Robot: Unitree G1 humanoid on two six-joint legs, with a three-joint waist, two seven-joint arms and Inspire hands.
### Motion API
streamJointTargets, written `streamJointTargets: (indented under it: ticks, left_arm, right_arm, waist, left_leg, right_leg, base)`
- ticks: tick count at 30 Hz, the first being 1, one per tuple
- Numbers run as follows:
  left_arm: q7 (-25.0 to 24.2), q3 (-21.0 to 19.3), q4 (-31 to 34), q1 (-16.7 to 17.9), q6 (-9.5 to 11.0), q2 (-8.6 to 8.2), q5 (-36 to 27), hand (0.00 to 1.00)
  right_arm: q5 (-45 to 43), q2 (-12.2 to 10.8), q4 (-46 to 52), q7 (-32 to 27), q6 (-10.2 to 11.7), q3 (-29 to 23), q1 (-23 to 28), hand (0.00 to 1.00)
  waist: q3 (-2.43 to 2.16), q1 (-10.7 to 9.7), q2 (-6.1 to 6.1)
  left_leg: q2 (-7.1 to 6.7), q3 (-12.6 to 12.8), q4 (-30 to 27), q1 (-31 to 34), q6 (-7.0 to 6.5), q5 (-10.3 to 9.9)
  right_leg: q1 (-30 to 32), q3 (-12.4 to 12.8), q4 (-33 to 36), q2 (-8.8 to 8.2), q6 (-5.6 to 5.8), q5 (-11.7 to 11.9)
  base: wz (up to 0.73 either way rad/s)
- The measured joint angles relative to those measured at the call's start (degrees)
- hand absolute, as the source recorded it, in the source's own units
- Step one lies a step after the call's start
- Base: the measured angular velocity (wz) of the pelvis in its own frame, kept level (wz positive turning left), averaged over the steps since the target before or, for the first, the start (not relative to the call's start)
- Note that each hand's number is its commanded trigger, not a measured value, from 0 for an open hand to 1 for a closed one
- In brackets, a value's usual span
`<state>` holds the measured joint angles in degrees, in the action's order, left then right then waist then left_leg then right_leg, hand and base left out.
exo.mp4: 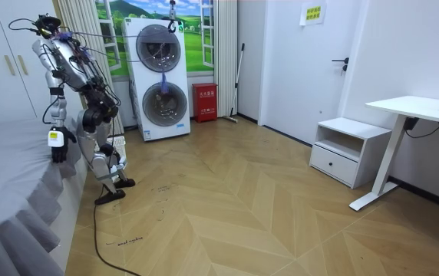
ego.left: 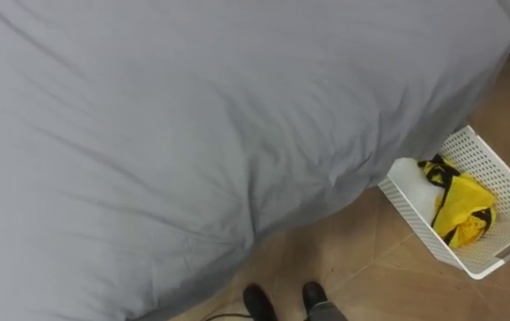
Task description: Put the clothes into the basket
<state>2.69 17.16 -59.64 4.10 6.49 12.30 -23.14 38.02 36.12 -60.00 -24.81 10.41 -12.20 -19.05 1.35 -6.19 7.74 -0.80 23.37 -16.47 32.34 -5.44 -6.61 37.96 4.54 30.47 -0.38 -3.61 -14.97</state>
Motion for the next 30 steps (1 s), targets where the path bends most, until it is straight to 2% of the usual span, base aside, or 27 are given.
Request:
streamJointTargets:
  ticks: [3, 5, 7, 9, 11, 12, 13, 14, 16, 17, 18, 19, 22, 25, 28, 30]
  left_arm:
    - [-0.6, 0.0, -0.1, 0.7, -0.1, -0.06, 0.1, 0.0]
    - [-0.7, 0.0, -0.2, 1.0, -0.1, -0.26, 0.2, 0.0]
    - [-0.6, -0.5, -0.5, 1.2, -0.1, -0.25, 0.2, 0.0]
    - [-0.6, -0.7, -0.4, 1.6, -0.1, -0.21, 0.2, 0.0]
    - [-0.5, -1.3, 0.6, 2.8, -0.1, -0.16, 0.2, 0.0]
    - [-0.3, -1.5, 0.8, 3.5, -0.1, -0.18, 0.5, 0.0]
    - [-0.1, -1.7, 0.7, 4.0, -0.1, -0.22, 1.9, 0.0]
    - [0.2, -2.6, 0.5, 4.7, -0.1, -0.28, 3.7, 0.0]
    - [0.6, -3.8, 0.5, 5.9, -0.1, -0.33, 5.5, 0.0]
    - [0.7, -4.0, 0.5, 5.9, -0.2, -0.35, 6.3, 0.0]
    - [0.8, -4.9, 0.5, 6.0, -0.3, -0.58, 7.9, 0.0]
    - [1.3, -5.9, 0.3, 6.6, -0.4, -1.18, 8.6, 0.0]
    - [2.3, -8.2, 0.0, 6.6, -1.2, -3.12, 9.6, 0.0]
    - [3.1, -8.5, -0.1, 6.3, -1.5, -3.97, 11.6, 0.0]
    - [3.4, -9.2, -0.7, 6.5, -1.5, -4.82, 12.2, 0.0]
    - [3.4, -9.9, -1.5, 5.4, -1.5, -5.24, 14.2, 0.0]
  right_arm:
    - [-0.1, -3.6, 0.4, 0.0, 0.0, 0.3, 1.8, 0.0]
    - [0.0, -5.6, 1.3, 0.0, 0.1, 0.8, 4.6, 0.0]
    - [0.1, -8.0, 1.5, 0.8, 0.1, 1.0, 8.1, 0.0]
    - [1.0, -9.4, 1.9, 1.6, 0.1, 1.0, 11.1, 0.0]
    - [3.6, -11.0, 3.9, 2.1, 0.1, 1.0, 14.6, 0.0]
    - [3.5, -12.6, 4.6, 2.5, 0.2, 1.0, 16.7, 0.0]
    - [3.3, -14.3, 4.6, 3.0, 0.2, 1.0, 18.8, 0.0]
    - [3.5, -16.4, 4.5, 4.0, 0.2, 1.1, 20.8, 0.0]
    - [4.1, -18.9, 3.5, 5.8, 0.1, 1.6, 23.3, 0.0]
    - [4.3, -19.4, 2.8, 6.4, 0.0, 2.2, 24.0, 0.0]
    - [4.1, -20.7, 1.8, 7.5, -0.3, 2.6, 24.8, 0.0]
    - [3.4, -22.0, 0.5, 8.5, -0.8, 2.6, 24.9, 0.0]
    - [1.5, -24.5, -2.4, 11.6, -2.5, 4.9, 25.2, 0.0]
    - [-2.6, -26.8, -5.8, 14.8, -4.2, 7.6, 25.5, 0.0]
    - [-3.9, -28.1, -7.6, 17.6, -5.7, 10.0, 25.3, 0.0]
    - [-5.3, -28.4, -7.6, 18.7, -6.8, 11.1, 25.5, 0.0]
  waist:
    - [0.02, 0.3, -1.03]
    - [0.02, 0.3, -1.26]
    - [-0.02, 0.3, -1.88]
    - [0.04, 0.2, -2.53]
    - [-0.15, 0.0, -3.3]
    - [-0.25, -0.3, -4.0]
    - [-0.44, -1.1, -4.87]
    - [-1.1, -1.3, -6.04]
    - [-1.73, -1.5, -7.27]
    - [-1.8, -1.6, -7.64]
    - [-1.79, -1.4, -8.17]
    - [-1.55, -1.5, -8.53]
    - [-1.4, -1.1, -8.74]
    - [-1.27, -0.9, -8.88]
    - [-1.08, 0.3, -8.9]
    - [-0.99, 0.4, -8.84]
  left_leg:
    - [0.01, -0.2, 0.7, -3.1, 0.1, 0.1]
    - [0.02, -1.2, 1.0, -5.0, 0.15, 0.1]
    - [-0.13, -3.2, 1.4, -7.1, 0.29, 0.2]
    - [-0.35, -3.9, 2.4, -9.3, 0.3, 0.2]
    - [-0.75, -5.3, 3.4, -11.5, 0.54, 0.3]
    - [-0.94, -6.3, 4.0, -13.0, 0.58, 0.4]
    - [-1.28, -7.9, 4.4, -14.8, 0.59, 0.4]
    - [-1.59, -8.8, 5.2, -16.7, 0.72, 0.4]
    - [-1.94, -9.8, 5.6, -19.4, 0.89, 0.3]
    - [-2.05, -9.9, 5.7, -20.2, 0.96, 0.3]
    - [-2.29, -10.1, 5.8, -21.6, 1.05, 0.2]
    - [-2.71, -11.1, 6.1, -23.1, 1.06, 0.2]
    - [-3.37, -12.8, 7.1, -26.1, 1.09, 0.1]
    - [-3.74, -13.2, 7.1, -27.2, 1.08, 0.1]
    - [-3.85, -13.6, 7.2, -28.0, 1.03, 0.1]
    - [-4.03, -14.4, 7.2, -28.4, 1.02, 0.1]
  right_leg:
    - [-3.6, -0.2, -1.6, 0.1, -0.04, 0.0]
    - [-6.6, -1.4, -3.2, -0.02, -0.16, 0.1]
    - [-10.2, -3.2, -5.4, -0.2, -0.3, 0.2]
    - [-13.2, -4.8, -7.0, -0.41, -0.31, 0.2]
    - [-16.4, -6.3, -8.8, -0.62, -0.31, 0.1]
    - [-18.7, -7.4, -10.1, -0.64, -0.33, 0.2]
    - [-21.9, -9.1, -11.6, -0.77, -0.36, 0.2]
    - [-24.6, -10.3, -13.4, -0.81, -0.37, 0.3]
    - [-29.1, -12.3, -16.4, -0.92, -0.27, 0.6]
    - [-30.3, -12.8, -17.4, -0.95, -0.22, 0.7]
    - [-32.5, -13.6, -18.5, -1.07, -0.13, 0.7]
    - [-34.7, -14.2, -19.6, -1.18, 0.03, 0.8]
    - [-38.2, -15.1, -21.2, -1.4, 0.32, 0.9]
    - [-40.1, -16.4, -21.9, -1.55, 0.54, 0.8]
    - [-41.4, -16.9, -21.8, -1.62, 0.57, 0.8]
    - [-42.0, -17.9, -21.9, -1.68, 0.68, 0.7]
  base:
    - [0.02]
    - [0.21]
    - [0.34]
    - [0.41]
    - [0.42]
    - [0.56]
    - [0.72]
    - [0.67]
    - [0.52]
    - [0.48]
    - [0.36]
    - [0.31]
    - [0.18]
    - [0.26]
    - [0.05]
    - [0.2]
